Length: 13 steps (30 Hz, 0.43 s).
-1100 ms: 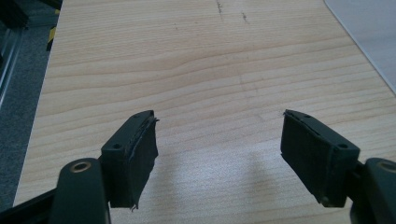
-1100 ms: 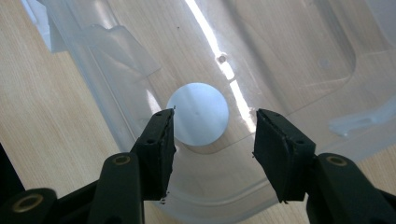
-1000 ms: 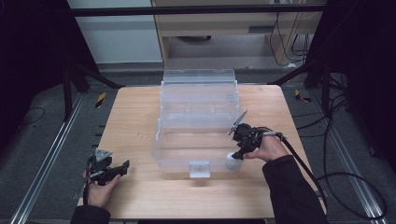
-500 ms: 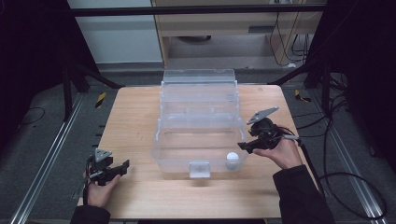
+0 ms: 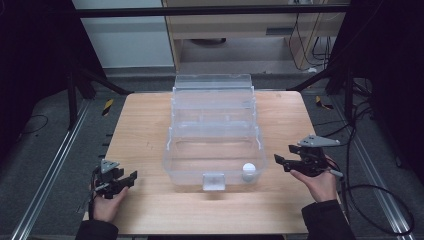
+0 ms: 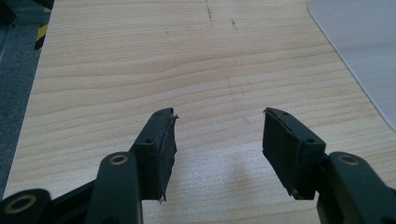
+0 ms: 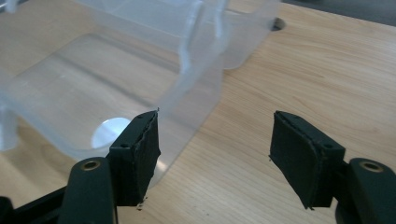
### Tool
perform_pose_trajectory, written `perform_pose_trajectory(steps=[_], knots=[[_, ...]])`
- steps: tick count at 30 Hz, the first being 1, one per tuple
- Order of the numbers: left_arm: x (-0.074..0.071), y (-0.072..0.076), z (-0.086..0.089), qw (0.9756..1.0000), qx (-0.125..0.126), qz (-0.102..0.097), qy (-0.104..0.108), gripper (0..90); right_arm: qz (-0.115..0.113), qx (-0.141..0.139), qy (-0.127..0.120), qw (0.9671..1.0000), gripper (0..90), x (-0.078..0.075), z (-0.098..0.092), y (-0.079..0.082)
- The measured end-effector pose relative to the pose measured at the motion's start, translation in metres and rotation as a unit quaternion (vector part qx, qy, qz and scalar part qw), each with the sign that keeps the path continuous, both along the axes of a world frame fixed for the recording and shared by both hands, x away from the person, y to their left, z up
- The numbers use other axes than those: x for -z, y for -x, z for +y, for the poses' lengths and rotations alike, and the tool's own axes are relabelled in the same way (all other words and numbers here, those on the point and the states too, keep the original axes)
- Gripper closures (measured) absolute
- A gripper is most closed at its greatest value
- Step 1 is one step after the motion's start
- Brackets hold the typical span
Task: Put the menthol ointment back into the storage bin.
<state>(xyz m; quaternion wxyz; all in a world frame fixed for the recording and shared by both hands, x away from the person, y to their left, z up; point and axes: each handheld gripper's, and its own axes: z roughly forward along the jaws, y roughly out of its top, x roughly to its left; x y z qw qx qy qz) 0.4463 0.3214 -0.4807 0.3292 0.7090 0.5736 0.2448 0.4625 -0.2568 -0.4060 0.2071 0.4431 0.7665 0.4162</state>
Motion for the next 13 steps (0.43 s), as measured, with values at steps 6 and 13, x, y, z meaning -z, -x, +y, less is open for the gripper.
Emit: perform_pose_trajectory(steps=[6,13], knots=[[0.001,0.0,0.001,0.9999,-0.006,-0.006,-0.012,35.0,-0.011,0.037,-0.023,0.999,23.3,0.027,-0.02,0.005],[0.003,-0.002,0.002,0.9998,-0.011,-0.008,-0.015,27.0,-0.003,0.083,-0.02,0.9964,19.3,0.056,-0.038,0.006]])
